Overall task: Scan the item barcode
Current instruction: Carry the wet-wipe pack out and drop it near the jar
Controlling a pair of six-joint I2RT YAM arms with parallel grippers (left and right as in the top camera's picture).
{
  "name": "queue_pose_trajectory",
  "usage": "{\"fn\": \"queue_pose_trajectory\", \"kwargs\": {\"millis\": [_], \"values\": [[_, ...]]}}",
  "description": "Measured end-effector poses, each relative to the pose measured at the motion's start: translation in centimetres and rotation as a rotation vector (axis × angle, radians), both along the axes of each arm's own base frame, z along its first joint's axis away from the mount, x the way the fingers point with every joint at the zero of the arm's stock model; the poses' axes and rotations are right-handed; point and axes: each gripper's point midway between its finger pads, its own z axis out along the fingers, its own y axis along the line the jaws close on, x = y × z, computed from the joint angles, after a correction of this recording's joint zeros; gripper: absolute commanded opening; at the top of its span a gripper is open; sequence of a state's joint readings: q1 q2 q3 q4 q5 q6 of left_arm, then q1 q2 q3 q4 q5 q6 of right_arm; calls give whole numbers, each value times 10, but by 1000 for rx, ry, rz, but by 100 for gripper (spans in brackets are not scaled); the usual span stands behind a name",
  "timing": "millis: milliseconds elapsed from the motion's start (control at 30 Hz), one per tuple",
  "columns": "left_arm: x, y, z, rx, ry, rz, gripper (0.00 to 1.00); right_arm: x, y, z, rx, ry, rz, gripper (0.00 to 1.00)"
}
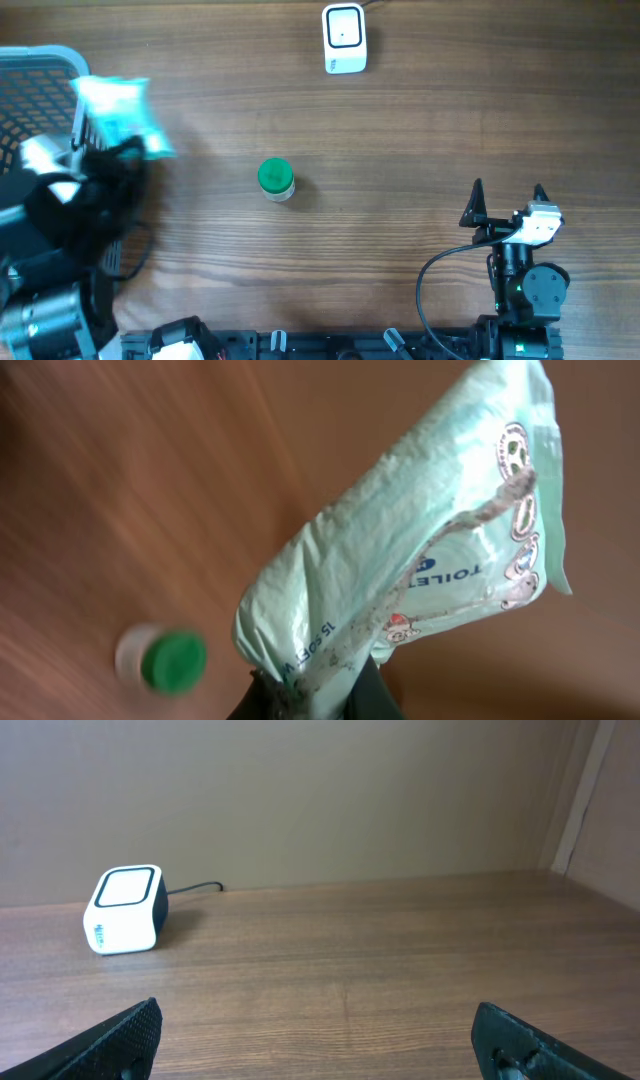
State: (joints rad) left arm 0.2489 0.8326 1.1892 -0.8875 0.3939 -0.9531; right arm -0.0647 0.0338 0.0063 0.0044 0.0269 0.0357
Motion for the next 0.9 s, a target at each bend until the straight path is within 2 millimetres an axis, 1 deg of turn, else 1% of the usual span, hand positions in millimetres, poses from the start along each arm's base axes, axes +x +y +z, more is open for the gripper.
{"fn": "queue_pose_trajectory", "kwargs": {"millis": [133, 167, 200, 267, 300, 400, 433, 567, 600, 700, 800, 900], "values": [[6, -58, -17, 8, 72, -218, 4, 0, 0, 0, 0, 0, 0, 100], [7, -73, -24, 18, 98, -269, 4, 0, 0, 0, 0, 0, 0, 100], [9, -83, -30, 29, 119, -300, 4, 0, 0, 0, 0, 0, 0, 100], [12, -108, -49, 74, 180, -371, 4, 0, 0, 0, 0, 0, 0, 100], [14, -122, -61, 102, 217, -409, 4, 0, 0, 0, 0, 0, 0, 100], [17, -154, -91, 167, 302, -491, 4, 0, 0, 0, 0, 0, 0, 100], [19, -173, -107, 197, 339, -536, 4, 0, 0, 0, 0, 0, 0, 100], [21, -227, -157, 275, 424, -661, 4, 0, 0, 0, 0, 0, 0, 100], [19, -236, -168, 287, 447, -682, 4, 0, 0, 0, 0, 0, 0, 100], [15, -263, -211, 334, 523, -743, 4, 0, 0, 0, 0, 0, 0, 100], [8, -276, -245, 375, 590, -778, 4, 0, 0, 0, 0, 0, 0, 100], [0, -285, -269, 414, 627, -810, 4, 0, 0, 0, 0, 0, 0, 99]]}}
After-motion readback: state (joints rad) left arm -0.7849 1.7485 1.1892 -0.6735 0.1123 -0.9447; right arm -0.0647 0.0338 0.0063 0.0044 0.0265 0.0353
